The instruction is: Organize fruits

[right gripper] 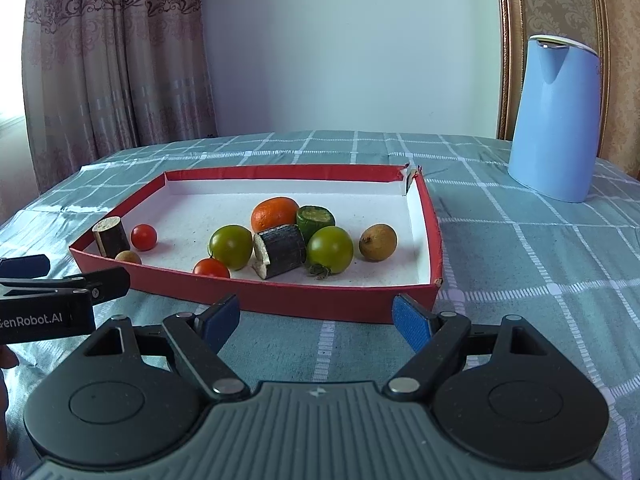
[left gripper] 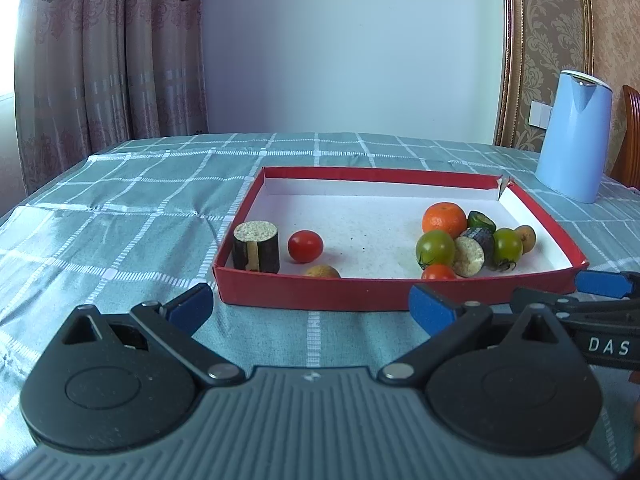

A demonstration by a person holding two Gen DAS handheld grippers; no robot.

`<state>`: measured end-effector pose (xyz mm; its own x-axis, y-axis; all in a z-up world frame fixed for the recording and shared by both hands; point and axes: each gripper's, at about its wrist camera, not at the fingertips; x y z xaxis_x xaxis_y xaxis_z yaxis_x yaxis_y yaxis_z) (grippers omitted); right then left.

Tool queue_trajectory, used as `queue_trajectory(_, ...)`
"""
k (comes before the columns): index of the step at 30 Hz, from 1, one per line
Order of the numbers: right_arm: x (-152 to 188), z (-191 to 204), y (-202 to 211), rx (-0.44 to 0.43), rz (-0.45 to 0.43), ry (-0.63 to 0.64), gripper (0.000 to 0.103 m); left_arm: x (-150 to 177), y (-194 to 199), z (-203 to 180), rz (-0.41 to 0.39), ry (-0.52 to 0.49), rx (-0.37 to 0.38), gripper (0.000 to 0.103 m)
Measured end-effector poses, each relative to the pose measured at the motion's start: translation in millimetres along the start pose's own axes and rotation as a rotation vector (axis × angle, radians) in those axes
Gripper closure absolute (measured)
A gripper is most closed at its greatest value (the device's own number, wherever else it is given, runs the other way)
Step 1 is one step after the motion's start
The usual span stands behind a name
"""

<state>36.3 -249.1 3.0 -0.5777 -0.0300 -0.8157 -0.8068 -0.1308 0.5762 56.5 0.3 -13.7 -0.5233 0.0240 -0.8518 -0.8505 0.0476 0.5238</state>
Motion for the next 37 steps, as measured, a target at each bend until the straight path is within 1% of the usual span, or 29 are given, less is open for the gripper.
queue_trajectory(8, 0.6, 0.5, -0.4, -0.004, 0.002, 0.003, 0.019, -0.1, 0.0, 0.0, -0.002, 0.002, -0.003, 0.0)
queue_trajectory(12, 0.8, 0.8, -0.4, -0.003, 0.003, 0.003, 0.019, 0.3, 1.8, 0.9, -0.016, 0.01, -0.01, 0.0)
queue_trajectory(16, 0.8, 0.9, -0.1, -0.003, 0.003, 0.004, 0.019, 0.1, 0.8, 2.3, 0.006, 0.021, -0.005, 0.0)
queue_trajectory(21, 0.8, 1.0, 0.2, -0.004, 0.002, 0.005, 0.019, 0.5, 1.9, 2.2, 0.002, 0.022, -0.001, 0.0)
queue_trajectory(23, 0.8, 1.0, 0.3, -0.004, 0.002, 0.004, 0.019, 0.6, 2.3, 1.1, 0.0, 0.008, 0.001, 0.0)
queue_trajectory(27, 0.8, 1.0, 1.5, -0.004, -0.001, 0.004, 0.019, 0.4, 0.7, 2.7, 0.005, 0.007, -0.015, 0.0)
queue_trajectory(32, 1.9, 0.5, 4.4, -0.009, -0.01, 0.002, 0.019, 0.0, -1.1, 7.1, 0.017, 0.029, -0.011, 0.0)
queue_trajectory(37, 5.5, -1.4, 14.9, -0.013, -0.039, 0.002, 0.019, 2.0, 2.7, 3.8, -0.002, 0.002, -0.031, 0.0)
Point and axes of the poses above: each gripper's, at about its wrist camera, not at the fingertips, and y roughly against the way its jaws point, z to its left, x to its underside, and after that the axes turned 3 degrees about z, right-handed
